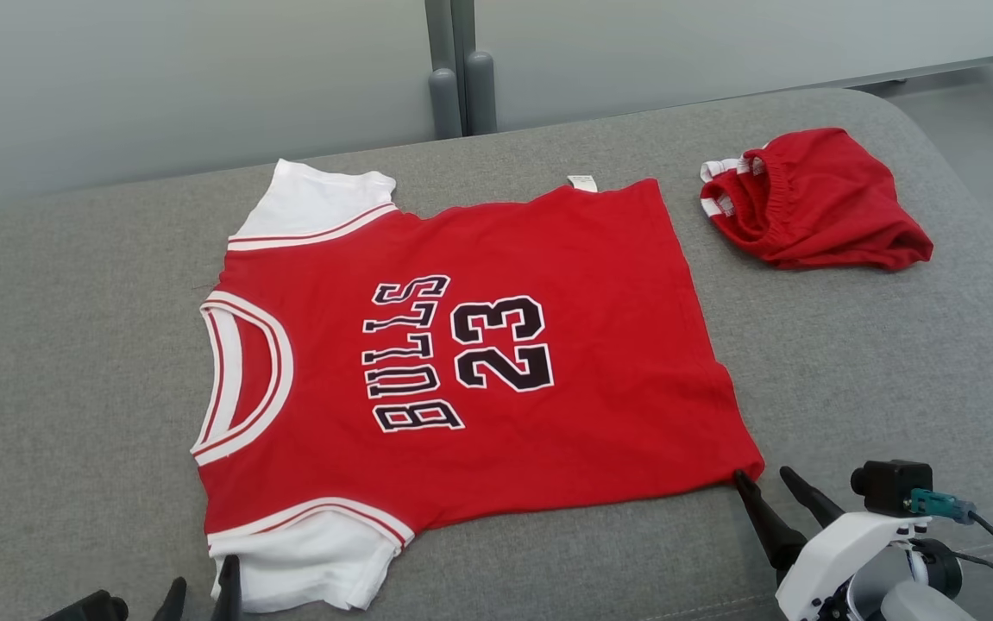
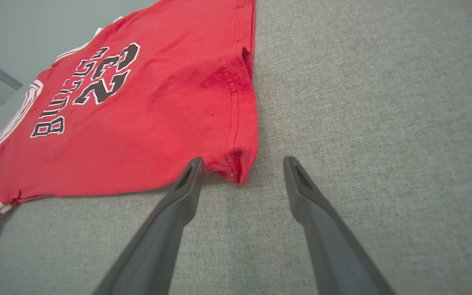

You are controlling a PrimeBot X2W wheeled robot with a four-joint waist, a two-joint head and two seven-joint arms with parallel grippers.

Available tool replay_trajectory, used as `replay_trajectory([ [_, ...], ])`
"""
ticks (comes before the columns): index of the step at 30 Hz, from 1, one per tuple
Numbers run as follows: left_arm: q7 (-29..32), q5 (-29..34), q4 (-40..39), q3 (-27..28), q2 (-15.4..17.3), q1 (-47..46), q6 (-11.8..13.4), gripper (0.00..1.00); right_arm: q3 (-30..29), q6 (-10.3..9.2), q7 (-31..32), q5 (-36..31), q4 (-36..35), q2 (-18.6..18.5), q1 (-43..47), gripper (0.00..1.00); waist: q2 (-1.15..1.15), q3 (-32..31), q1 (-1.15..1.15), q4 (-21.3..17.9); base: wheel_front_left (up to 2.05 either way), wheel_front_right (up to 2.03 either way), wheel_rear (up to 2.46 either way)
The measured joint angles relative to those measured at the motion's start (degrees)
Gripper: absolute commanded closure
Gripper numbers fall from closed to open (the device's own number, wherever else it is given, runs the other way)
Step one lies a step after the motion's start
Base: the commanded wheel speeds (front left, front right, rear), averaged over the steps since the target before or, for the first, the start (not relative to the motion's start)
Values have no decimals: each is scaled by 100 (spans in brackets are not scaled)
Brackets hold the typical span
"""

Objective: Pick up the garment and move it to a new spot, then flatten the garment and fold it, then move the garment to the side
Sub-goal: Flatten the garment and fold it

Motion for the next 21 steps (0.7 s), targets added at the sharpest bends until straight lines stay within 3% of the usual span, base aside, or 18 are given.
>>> replay_trajectory([
  [9, -670, 434, -542, 76, 164, -71, 0, 0, -127, -71, -101, -224, -79, -249, -45, 0, 0, -65, 0, -11, 0, 0, 0],
  [21, -1036, 867, -1140, -222, 162, -393, 5, 0, -214, -360, -158, -750, -592, -453, -649, 0, 0, -256, 0, -197, 0, 0, 0],
])
